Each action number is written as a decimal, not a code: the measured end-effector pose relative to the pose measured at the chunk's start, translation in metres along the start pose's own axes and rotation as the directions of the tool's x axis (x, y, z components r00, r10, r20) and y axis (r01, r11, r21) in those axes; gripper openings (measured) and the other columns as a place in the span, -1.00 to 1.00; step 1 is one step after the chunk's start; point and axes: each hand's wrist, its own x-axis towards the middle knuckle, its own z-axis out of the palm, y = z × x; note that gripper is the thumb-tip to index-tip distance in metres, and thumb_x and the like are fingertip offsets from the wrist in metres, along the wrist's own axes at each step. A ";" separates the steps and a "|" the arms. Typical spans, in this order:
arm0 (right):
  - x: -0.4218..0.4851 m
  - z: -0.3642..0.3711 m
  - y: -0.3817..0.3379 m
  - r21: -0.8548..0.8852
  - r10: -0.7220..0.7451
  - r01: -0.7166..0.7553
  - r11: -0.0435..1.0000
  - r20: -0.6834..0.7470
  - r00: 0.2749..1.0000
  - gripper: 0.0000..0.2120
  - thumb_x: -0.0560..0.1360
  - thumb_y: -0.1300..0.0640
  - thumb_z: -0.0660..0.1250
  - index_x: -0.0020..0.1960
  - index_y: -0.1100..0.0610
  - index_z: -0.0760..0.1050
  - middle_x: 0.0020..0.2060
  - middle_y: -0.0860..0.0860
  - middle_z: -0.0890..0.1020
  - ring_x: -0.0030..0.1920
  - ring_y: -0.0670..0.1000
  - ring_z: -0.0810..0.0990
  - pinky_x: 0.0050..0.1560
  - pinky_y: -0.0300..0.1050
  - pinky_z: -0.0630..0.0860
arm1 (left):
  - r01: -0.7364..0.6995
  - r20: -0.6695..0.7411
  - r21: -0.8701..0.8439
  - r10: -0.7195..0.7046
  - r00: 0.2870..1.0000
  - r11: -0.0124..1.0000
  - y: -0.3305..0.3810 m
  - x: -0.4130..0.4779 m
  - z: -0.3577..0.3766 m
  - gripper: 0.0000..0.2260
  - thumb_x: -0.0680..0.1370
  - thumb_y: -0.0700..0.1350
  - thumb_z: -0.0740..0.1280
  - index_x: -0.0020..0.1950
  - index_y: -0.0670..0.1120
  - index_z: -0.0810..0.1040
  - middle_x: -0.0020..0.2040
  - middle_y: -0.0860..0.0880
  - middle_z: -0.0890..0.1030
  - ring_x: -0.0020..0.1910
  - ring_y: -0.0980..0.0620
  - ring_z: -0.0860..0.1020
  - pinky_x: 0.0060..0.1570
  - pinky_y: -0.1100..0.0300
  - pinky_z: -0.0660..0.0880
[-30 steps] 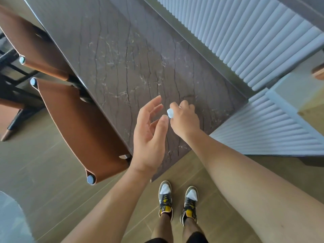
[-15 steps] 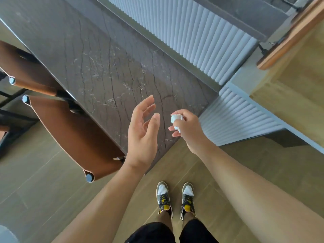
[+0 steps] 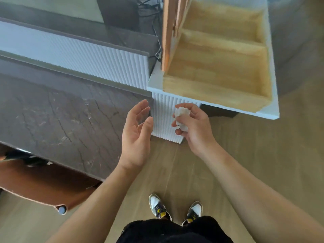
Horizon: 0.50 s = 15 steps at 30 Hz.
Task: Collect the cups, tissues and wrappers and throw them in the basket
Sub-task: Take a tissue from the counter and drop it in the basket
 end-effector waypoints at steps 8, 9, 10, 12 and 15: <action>-0.083 -0.139 -0.034 0.135 -0.149 0.206 0.969 -0.344 0.927 -0.80 0.44 0.34 0.41 0.01 0.11 0.65 -0.18 0.14 0.61 -0.27 0.09 0.60 -0.31 -0.06 0.49 | -0.085 0.319 -0.018 0.086 0.944 0.996 0.025 -0.035 0.130 -0.61 0.66 -0.09 0.28 0.49 -0.05 0.45 0.46 0.03 0.53 0.44 0.05 0.51 0.42 -0.22 0.48; -0.098 -0.159 -0.038 0.166 -0.154 0.231 0.959 -0.379 0.913 -0.78 0.43 0.35 0.41 0.01 0.13 0.64 -0.16 0.16 0.59 -0.28 0.09 0.59 -0.32 -0.07 0.49 | -0.091 0.356 -0.031 0.096 0.929 0.995 0.029 -0.044 0.150 -0.63 0.65 -0.08 0.28 0.47 0.00 0.46 0.46 0.03 0.53 0.44 0.03 0.52 0.42 -0.23 0.48; -0.113 -0.179 -0.040 0.187 -0.160 0.256 0.948 -0.414 0.896 -0.77 0.40 0.34 0.41 0.01 0.13 0.64 -0.15 0.17 0.58 -0.28 0.08 0.59 -0.33 -0.08 0.49 | -0.091 0.391 -0.047 0.103 0.915 0.995 0.035 -0.055 0.170 -0.64 0.64 -0.05 0.29 0.45 0.05 0.46 0.45 0.04 0.53 0.44 0.02 0.52 0.42 -0.24 0.48; -0.147 -0.219 -0.043 0.202 -0.178 0.310 0.929 -0.491 0.853 -0.77 0.37 0.32 0.40 -0.01 0.12 0.65 -0.15 0.17 0.58 -0.29 0.07 0.57 -0.34 -0.09 0.50 | -0.081 0.454 -0.085 0.110 0.884 0.993 0.043 -0.082 0.210 -0.64 0.61 -0.02 0.29 0.42 0.08 0.48 0.44 0.07 0.55 0.44 0.01 0.52 0.41 -0.25 0.48; -0.207 -0.283 -0.044 0.201 -0.198 0.380 0.903 -0.589 0.783 -0.76 0.45 0.41 0.37 0.01 0.14 0.63 -0.14 0.16 0.58 -0.31 0.04 0.57 -0.32 -0.09 0.51 | -0.108 0.540 -0.110 0.151 0.828 0.988 0.057 -0.132 0.270 -0.61 0.62 -0.06 0.28 0.46 -0.04 0.49 0.43 0.06 0.56 0.43 0.02 0.53 0.41 -0.25 0.49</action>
